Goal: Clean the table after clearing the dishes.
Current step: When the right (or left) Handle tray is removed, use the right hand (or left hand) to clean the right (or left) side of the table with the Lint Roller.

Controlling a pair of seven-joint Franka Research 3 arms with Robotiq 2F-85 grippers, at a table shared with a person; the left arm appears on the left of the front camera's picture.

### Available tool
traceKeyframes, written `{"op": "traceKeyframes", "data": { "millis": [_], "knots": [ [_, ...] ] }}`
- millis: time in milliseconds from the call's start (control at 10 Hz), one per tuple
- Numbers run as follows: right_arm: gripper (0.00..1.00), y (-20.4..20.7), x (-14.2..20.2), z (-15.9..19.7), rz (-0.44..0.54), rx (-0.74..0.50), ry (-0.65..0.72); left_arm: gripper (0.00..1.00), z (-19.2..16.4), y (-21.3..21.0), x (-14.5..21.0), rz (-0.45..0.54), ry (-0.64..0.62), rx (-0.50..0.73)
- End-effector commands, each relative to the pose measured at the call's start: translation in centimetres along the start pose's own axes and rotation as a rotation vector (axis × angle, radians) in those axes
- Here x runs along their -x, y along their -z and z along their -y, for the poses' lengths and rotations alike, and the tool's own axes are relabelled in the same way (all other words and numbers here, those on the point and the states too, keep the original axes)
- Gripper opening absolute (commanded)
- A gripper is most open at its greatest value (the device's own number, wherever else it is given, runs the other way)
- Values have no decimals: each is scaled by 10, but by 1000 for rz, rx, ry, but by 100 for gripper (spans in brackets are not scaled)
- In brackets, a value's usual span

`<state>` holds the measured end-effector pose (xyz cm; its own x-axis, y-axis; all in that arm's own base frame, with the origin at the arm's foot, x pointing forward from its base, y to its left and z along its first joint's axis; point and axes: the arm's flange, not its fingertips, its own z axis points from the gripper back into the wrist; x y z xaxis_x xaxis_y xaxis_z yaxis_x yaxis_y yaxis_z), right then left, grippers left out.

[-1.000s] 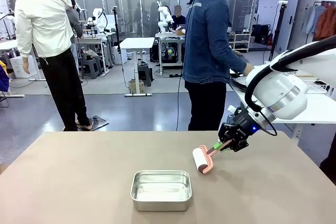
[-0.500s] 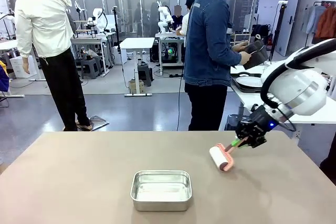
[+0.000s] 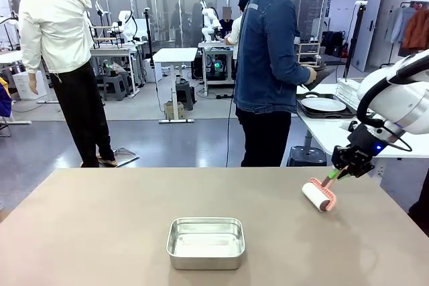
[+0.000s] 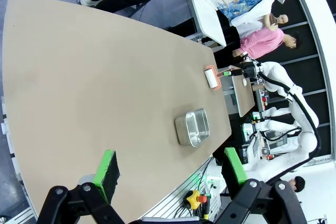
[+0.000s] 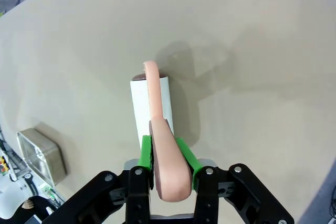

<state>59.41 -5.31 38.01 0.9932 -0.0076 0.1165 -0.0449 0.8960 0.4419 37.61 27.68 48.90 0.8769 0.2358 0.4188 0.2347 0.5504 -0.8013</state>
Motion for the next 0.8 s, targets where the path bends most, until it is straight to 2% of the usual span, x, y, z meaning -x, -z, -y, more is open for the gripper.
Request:
{"op": "traceKeyframes", "data": {
  "millis": [0, 200, 400, 600, 700],
  "knots": [
    [22, 1, -13, 24, -19, 70, 36, 100, 5, -4, 2, -10, -12, -2],
    [22, -15, -17, 47, -9, 152, -1, 100, 5, -4, 2, -10, -12, -2],
    [22, -40, -15, 57, 41, 147, -59, 100, 5, -4, 2, -10, -12, -2],
    [22, -68, -7, 36, 99, 80, -176, 100, 5, -4, 2, -10, -12, -2],
    [22, -84, -2, 15, 133, 6, -248, 100, 5, -4, 2, -10, -12, -2]
  ]
}}
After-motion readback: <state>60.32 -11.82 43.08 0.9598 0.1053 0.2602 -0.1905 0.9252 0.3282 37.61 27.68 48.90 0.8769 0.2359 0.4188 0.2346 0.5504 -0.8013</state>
